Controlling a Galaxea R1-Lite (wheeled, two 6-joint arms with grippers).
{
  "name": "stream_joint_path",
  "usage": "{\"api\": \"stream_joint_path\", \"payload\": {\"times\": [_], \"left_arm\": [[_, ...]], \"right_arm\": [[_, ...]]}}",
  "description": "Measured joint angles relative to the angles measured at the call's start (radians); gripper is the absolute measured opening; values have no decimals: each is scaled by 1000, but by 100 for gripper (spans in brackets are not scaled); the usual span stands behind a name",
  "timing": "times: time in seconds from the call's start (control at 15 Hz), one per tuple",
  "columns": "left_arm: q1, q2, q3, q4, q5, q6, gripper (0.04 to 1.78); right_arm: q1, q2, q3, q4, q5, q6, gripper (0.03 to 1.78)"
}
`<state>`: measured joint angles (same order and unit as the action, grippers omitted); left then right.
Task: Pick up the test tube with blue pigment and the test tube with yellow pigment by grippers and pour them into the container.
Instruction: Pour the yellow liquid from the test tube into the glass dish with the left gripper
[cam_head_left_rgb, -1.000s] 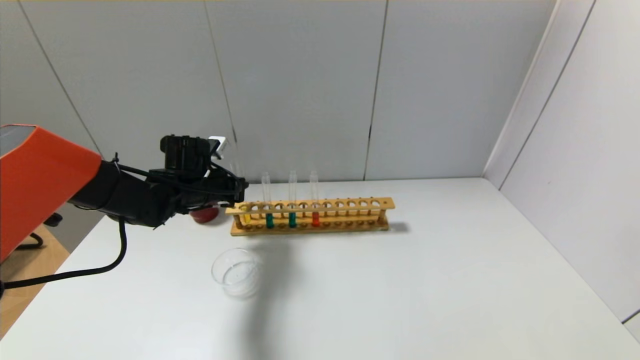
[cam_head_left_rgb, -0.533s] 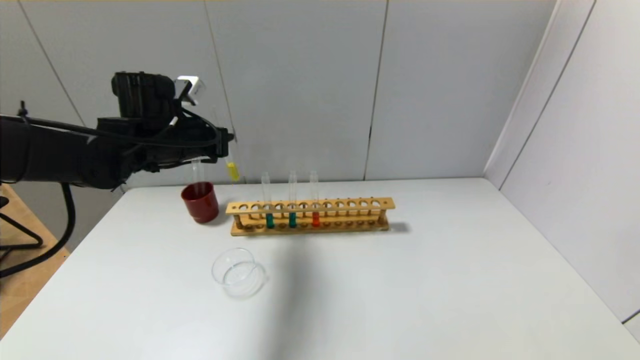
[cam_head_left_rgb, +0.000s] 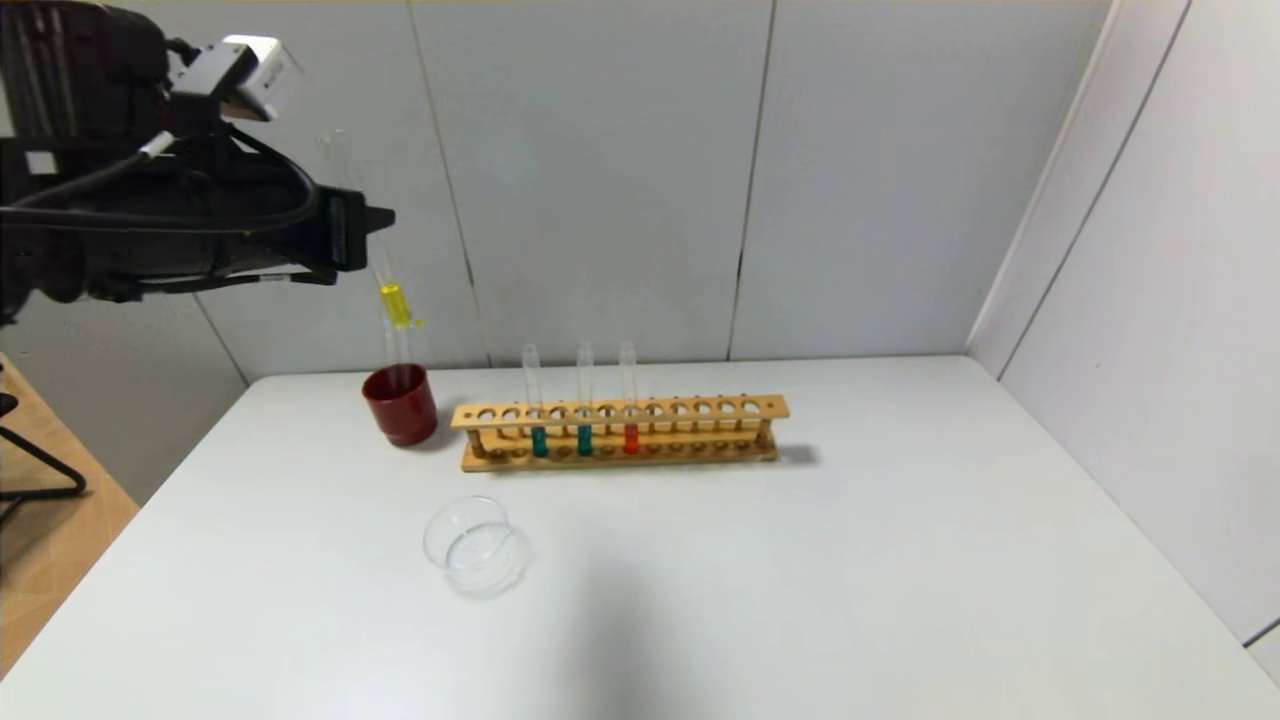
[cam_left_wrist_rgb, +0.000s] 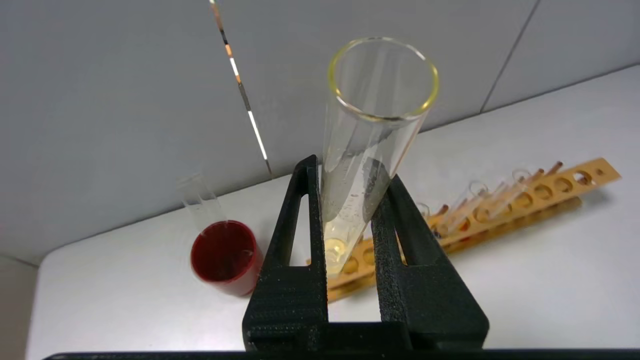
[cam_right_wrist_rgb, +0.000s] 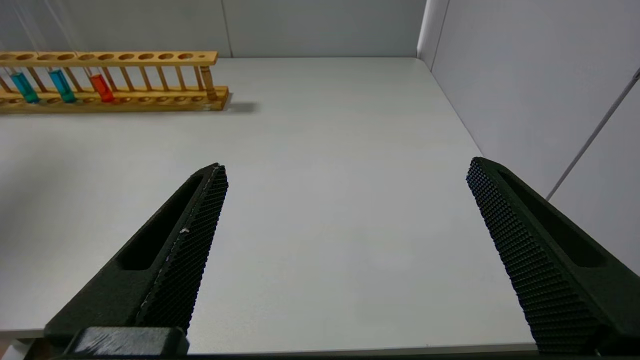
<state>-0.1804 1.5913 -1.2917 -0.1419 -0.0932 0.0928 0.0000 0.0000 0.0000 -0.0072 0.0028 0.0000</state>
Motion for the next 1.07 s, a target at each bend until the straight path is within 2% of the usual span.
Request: {"api": "stream_joint_path", "payload": {"times": [0.2, 0.4, 0.73, 1.07], "left_arm": [[1, -132, 53, 96, 1, 25, 32], [3, -246, 139, 122, 1, 73, 32], [3, -417, 359, 130, 2, 281, 32], [1, -484, 506, 128, -2, 437, 32]], "right_arm": [[0, 0, 0, 0, 0, 0, 175], [0, 0, 0, 0, 0, 0, 175], [0, 0, 0, 0, 0, 0, 175], [0, 0, 0, 0, 0, 0, 175]]}}
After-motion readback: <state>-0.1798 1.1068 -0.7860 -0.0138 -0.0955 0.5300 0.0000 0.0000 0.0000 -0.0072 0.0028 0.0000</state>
